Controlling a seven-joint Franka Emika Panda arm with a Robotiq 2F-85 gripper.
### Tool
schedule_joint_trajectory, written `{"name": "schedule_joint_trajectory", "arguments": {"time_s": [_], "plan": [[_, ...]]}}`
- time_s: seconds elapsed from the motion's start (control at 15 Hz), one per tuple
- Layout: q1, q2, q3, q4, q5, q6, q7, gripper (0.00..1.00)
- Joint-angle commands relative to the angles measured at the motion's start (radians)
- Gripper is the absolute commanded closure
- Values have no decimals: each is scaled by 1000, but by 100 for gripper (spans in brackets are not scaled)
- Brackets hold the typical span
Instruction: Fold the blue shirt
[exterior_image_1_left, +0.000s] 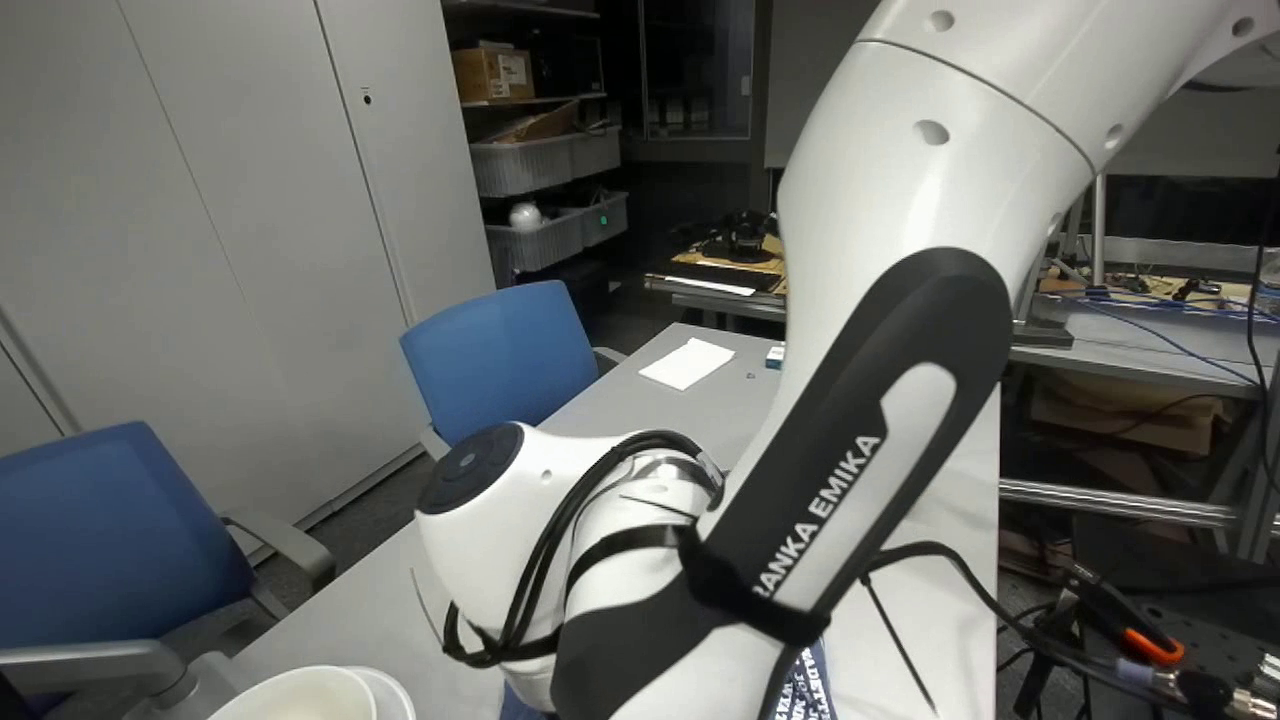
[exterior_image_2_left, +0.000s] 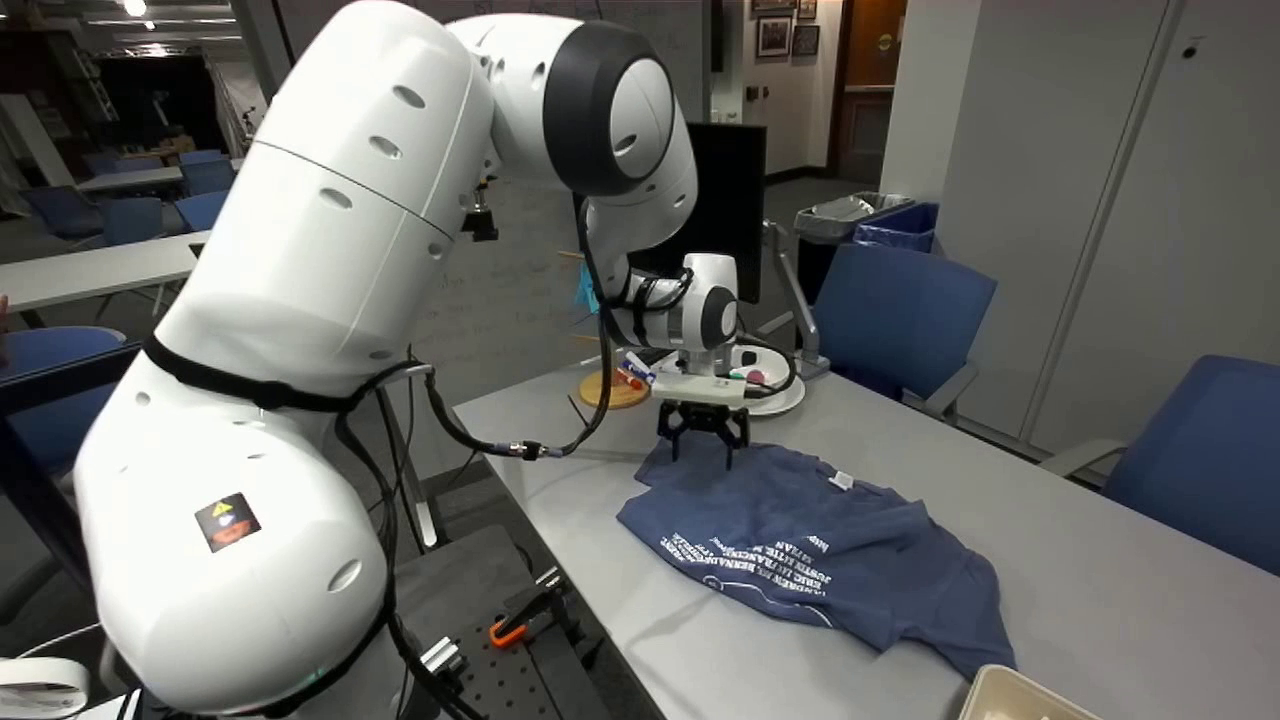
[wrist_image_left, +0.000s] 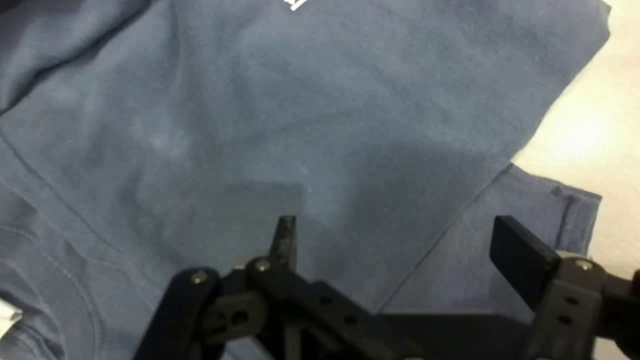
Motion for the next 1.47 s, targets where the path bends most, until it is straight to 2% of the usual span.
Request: {"name": "schedule_joint_trajectory", "arguments": {"time_s": [0.0, 0.13, 0.33, 0.47, 0.53, 1.07, 1.4], "plan": [[46, 64, -26, 60, 4, 42, 51, 3], [59, 94, -40, 83, 3, 66, 79, 9], [68, 138, -63, 119, 7, 94, 113, 12], [69, 161, -73, 139, 11, 99, 124, 19], [70, 170, -78, 146, 10, 103, 129, 38], [89, 158, -105, 163, 2, 97, 170, 99], [68, 102, -79, 135, 23, 69, 142, 96]]}}
